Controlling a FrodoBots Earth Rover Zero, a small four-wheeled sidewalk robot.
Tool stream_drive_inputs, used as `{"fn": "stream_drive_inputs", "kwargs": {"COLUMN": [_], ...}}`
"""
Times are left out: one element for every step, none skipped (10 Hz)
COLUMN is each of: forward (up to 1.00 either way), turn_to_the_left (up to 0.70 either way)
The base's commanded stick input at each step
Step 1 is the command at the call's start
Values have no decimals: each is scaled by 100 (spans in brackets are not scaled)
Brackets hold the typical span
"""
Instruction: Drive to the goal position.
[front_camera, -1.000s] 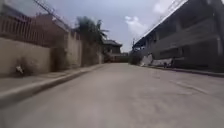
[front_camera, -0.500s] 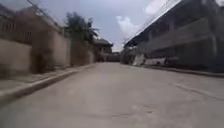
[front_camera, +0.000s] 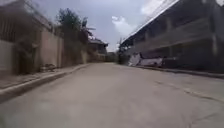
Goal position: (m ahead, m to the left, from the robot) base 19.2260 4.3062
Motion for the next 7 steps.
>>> {"fn": "stream_drive_inputs", "kwargs": {"forward": [100, 100, 100, 100, 100, 100, 100], "turn_to_the_left": [0, 0, 0, 0, 0, 0, 0]}}
